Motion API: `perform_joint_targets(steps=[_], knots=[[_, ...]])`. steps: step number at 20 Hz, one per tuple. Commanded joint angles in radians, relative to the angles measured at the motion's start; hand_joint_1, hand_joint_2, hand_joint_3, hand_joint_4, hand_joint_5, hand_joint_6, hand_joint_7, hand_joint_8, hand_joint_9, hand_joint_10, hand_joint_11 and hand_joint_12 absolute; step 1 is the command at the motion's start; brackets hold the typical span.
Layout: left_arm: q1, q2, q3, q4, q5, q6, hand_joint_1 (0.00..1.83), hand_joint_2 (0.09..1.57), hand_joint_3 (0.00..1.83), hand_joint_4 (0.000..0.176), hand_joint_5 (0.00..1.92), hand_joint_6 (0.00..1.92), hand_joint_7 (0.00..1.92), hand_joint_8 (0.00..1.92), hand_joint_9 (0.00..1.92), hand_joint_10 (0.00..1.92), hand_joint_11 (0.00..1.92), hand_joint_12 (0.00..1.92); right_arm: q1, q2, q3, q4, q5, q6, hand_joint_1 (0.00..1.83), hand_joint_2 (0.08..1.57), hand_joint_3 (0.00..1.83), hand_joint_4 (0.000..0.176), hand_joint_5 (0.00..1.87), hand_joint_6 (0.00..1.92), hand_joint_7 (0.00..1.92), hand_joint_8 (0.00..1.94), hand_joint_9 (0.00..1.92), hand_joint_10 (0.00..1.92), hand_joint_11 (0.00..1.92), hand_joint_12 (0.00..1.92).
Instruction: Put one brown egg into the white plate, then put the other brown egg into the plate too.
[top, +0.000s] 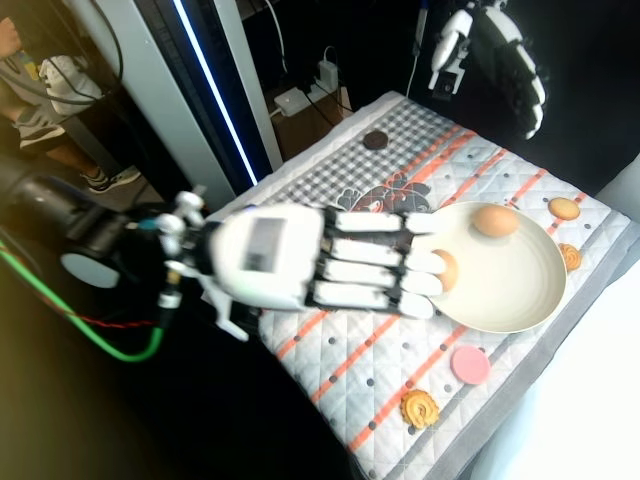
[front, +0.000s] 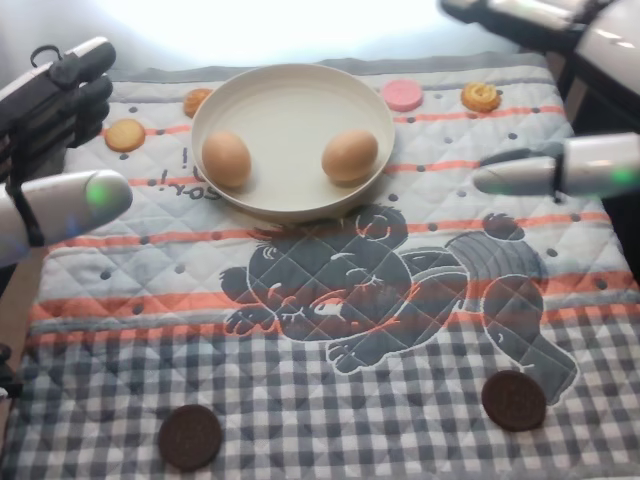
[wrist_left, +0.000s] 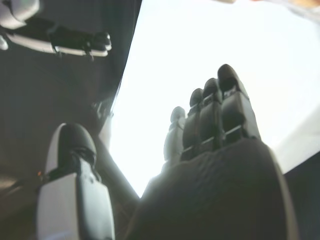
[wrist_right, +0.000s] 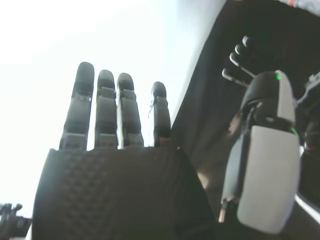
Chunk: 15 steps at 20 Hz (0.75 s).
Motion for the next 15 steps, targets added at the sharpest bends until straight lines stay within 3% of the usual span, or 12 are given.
perform_joint_targets(steps=[1,3,4,5,6,7,8,9,11,12,13,15], knots=[[0.004,0.012,0.001,-0.016,-0.212,-0.048,0.66,0.94,0.00,0.130,0.02,0.00,0.03,0.00,0.00,0.00,0.00,0.00,-0.030,0.029,-0.010,0.075,0.256,0.006,0.68,0.85,0.00,0.132,0.23,0.01,0.21,0.00,0.13,0.00,0.04,0.11],[0.030,0.009,0.001,-0.008,-0.289,-0.109,0.62,0.92,0.00,0.137,0.00,0.00,0.04,0.01,0.05,0.02,0.00,0.00,-0.147,0.059,-0.043,0.155,0.426,0.006,0.65,0.83,0.00,0.129,0.20,0.00,0.21,0.01,0.16,0.02,0.03,0.09],[0.044,0.005,0.001,-0.007,-0.328,-0.149,0.59,0.94,0.00,0.105,0.00,0.00,0.07,0.00,0.12,0.02,0.02,0.02,-0.202,0.066,-0.059,0.191,0.494,0.006,0.67,0.81,0.00,0.138,0.21,0.00,0.22,0.01,0.18,0.02,0.04,0.10],[0.053,0.001,0.002,-0.007,-0.349,-0.170,0.51,0.92,0.01,0.078,0.00,0.00,0.09,0.00,0.16,0.01,0.00,0.22,-0.249,0.074,-0.081,0.228,0.551,0.006,0.60,0.82,0.00,0.158,0.20,0.00,0.21,0.00,0.20,0.02,0.07,0.11],[0.060,-0.004,0.002,-0.007,-0.371,-0.186,0.40,0.92,0.00,0.086,0.01,0.00,0.13,0.00,0.20,0.01,0.00,0.54,-0.290,0.079,-0.097,0.251,0.586,0.006,0.58,0.84,0.00,0.143,0.20,0.00,0.18,0.00,0.19,0.02,0.10,0.12],[0.063,-0.010,0.002,-0.007,-0.382,-0.194,0.37,0.93,0.00,0.093,0.00,0.00,0.13,0.00,0.21,0.01,0.00,0.60,-0.317,0.080,-0.110,0.264,0.608,0.006,0.56,0.86,0.01,0.130,0.21,0.00,0.18,0.00,0.19,0.02,0.11,0.13],[0.067,-0.019,0.002,-0.012,-0.384,-0.195,0.35,0.95,0.01,0.084,0.00,0.00,0.15,0.00,0.22,0.01,0.00,0.69,-0.328,0.074,-0.119,0.267,0.608,0.006,0.55,0.88,0.01,0.139,0.23,0.00,0.24,0.01,0.23,0.01,0.13,0.13],[0.076,-0.023,0.003,-0.021,-0.383,-0.196,0.41,0.96,0.01,0.102,0.01,0.01,0.16,0.01,0.23,0.01,0.00,0.71,-0.335,0.068,-0.118,0.271,0.608,0.006,0.57,0.89,0.01,0.133,0.23,0.00,0.26,0.01,0.25,0.01,0.13,0.13],[0.105,-0.036,0.008,-0.048,-0.378,-0.215,0.44,0.95,0.00,0.064,0.05,0.01,0.19,0.01,0.24,0.01,0.00,0.64,-0.343,0.056,-0.111,0.283,0.601,0.006,0.59,0.87,0.00,0.162,0.27,0.01,0.30,0.02,0.28,0.02,0.14,0.13],[0.119,-0.041,0.010,-0.057,-0.372,-0.228,0.46,0.98,0.01,0.063,0.04,0.00,0.17,0.01,0.23,0.00,0.00,0.55,-0.344,0.049,-0.101,0.283,0.591,0.006,0.59,0.86,0.00,0.163,0.28,0.01,0.31,0.02,0.28,0.01,0.14,0.13],[0.126,-0.043,0.011,-0.064,-0.369,-0.232,0.49,0.99,0.01,0.086,0.04,0.00,0.16,0.00,0.22,0.00,0.00,0.44,-0.345,0.046,-0.095,0.283,0.585,0.006,0.60,0.85,0.00,0.157,0.27,0.01,0.31,0.02,0.28,0.01,0.14,0.13],[0.132,-0.051,0.018,-0.073,-0.367,-0.246,0.52,0.99,0.01,0.078,0.07,0.01,0.15,0.00,0.20,0.00,0.00,0.45,-0.348,0.044,-0.087,0.283,0.574,0.006,0.60,0.85,0.00,0.162,0.26,0.01,0.31,0.01,0.27,0.01,0.13,0.13]])
